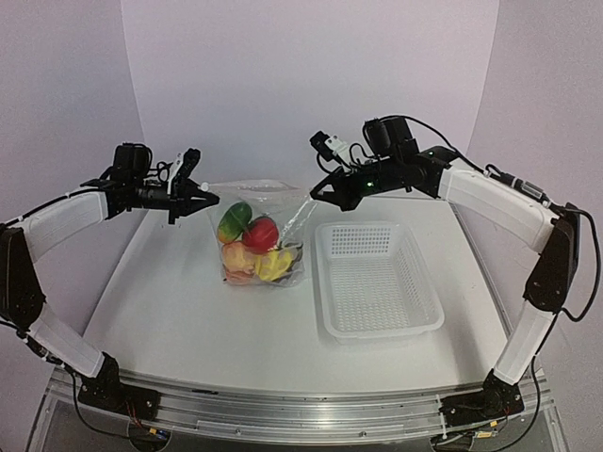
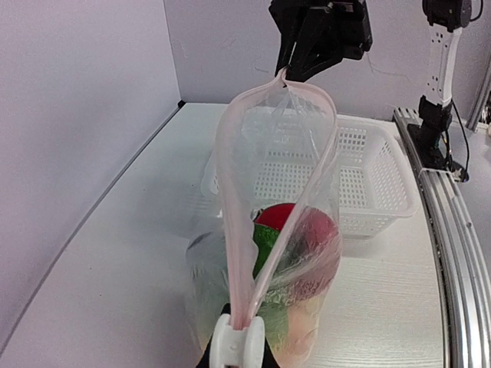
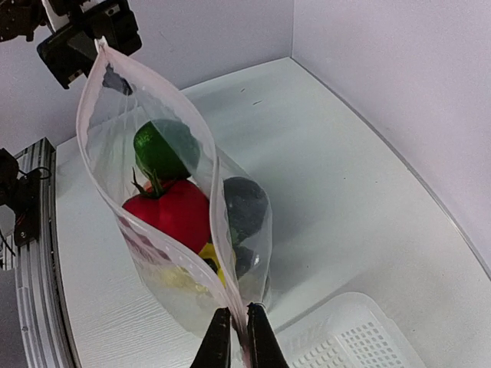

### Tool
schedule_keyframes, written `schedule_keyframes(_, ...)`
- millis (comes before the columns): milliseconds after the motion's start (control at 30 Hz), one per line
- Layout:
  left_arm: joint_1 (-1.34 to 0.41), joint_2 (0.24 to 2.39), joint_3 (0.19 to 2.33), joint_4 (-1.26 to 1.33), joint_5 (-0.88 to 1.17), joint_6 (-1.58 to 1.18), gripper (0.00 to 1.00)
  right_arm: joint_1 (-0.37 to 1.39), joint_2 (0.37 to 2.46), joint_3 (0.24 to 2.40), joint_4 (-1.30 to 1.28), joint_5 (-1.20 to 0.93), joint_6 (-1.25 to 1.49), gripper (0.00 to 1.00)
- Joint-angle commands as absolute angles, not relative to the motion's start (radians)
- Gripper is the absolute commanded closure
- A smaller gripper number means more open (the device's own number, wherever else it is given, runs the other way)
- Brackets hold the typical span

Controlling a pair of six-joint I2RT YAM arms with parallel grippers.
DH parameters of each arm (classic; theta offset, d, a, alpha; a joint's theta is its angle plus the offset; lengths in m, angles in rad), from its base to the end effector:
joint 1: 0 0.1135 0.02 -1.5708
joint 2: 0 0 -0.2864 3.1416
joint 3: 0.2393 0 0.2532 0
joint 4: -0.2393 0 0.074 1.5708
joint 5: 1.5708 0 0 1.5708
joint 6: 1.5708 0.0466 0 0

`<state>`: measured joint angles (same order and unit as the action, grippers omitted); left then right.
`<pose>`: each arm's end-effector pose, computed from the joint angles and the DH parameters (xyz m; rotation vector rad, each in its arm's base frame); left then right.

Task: Place the food in the zip-top bag and seal the zipper
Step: Zip the zipper food storage bag at the center of the board.

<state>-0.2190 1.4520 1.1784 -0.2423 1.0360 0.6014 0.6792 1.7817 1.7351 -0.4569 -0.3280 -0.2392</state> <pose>0.3077 -0.1096 0.3410 1.2709 1.4180 -0.8111 0.3266 0.2830 0.3851 -1.1104 1.7843 0.6075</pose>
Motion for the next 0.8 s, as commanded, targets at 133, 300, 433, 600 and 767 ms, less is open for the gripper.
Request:
schedule_keyframes(133, -0.254, 1.401, 1.364, -0.598, 0.877, 0.929, 1.0, 0.692, 1.705, 1.753, -0.452, -0.305, -0.314, 0.16)
schedule_keyframes(300, -0.339, 1.401, 1.433, -0.731, 0.726, 1.021, 1.0, 0.759, 1.705, 1.87, -0.462, -0.205, -0.372, 0.12)
schedule_keyframes(433, -0.401, 1.403, 1.481, -0.761, 0.671, 1.022, 1.0, 0.866, 1.778, 2.002, -0.465, -0.28, -0.413, 0.21)
schedule_keyframes(600, -0.443, 1.392, 1.511, -0.761, 0.677, 1.017, 1.0, 0.885, 1.929, 2.169, -0.448, -0.41, -0.319, 0.35)
schedule_keyframes(767, -0.458, 1.405, 1.564, -0.775, 0.692, 0.984, 1.0, 0.889, 2.011, 2.25, -0.435, -0.446, -0.353, 0.38)
